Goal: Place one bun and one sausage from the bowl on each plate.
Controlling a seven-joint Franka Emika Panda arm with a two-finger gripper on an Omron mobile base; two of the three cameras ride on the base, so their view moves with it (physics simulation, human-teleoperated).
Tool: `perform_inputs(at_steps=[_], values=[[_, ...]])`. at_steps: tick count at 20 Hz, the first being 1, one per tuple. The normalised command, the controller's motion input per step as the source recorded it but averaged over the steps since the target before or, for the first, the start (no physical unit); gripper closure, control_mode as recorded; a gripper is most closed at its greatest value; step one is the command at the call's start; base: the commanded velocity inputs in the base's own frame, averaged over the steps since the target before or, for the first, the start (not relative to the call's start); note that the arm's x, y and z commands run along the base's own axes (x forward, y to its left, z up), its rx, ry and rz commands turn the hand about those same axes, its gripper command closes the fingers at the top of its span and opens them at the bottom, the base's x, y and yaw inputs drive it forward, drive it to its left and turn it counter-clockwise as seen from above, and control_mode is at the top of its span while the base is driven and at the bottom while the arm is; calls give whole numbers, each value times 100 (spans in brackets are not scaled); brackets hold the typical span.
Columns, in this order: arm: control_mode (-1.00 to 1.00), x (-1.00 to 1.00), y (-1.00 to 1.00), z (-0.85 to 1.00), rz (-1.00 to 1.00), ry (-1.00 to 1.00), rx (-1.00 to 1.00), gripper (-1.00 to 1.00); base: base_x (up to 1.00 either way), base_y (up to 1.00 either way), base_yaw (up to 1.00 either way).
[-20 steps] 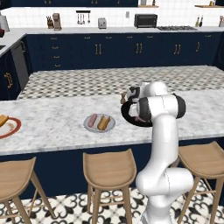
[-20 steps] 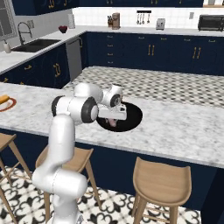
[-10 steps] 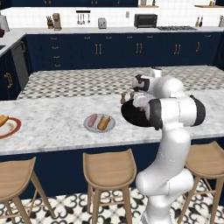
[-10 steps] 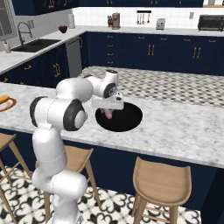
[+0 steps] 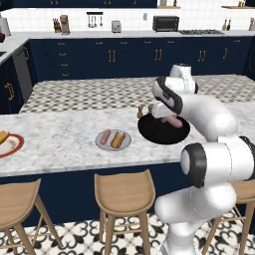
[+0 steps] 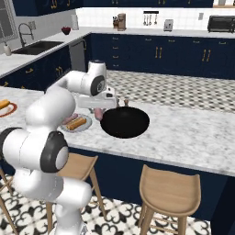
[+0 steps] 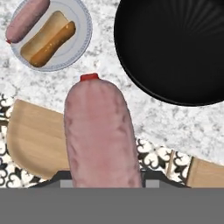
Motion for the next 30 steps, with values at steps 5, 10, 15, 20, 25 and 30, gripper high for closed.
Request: perform_inputs(at_steps=[5,10,15,20,25,30], values=[[-100,-99,46,64,-4,1,-7,100,0,0,0],[100,-60,19,19,-2,0,0,100,-38,23,-2],[100,0,0,0,0,0,0,100,-37,100,-20],[100,0,0,0,0,0,0,100,-2,100,-27],[100,0,0,0,0,0,0,100,0,100,-21],[100,0,0,0,0,0,0,100,5,100,-10]])
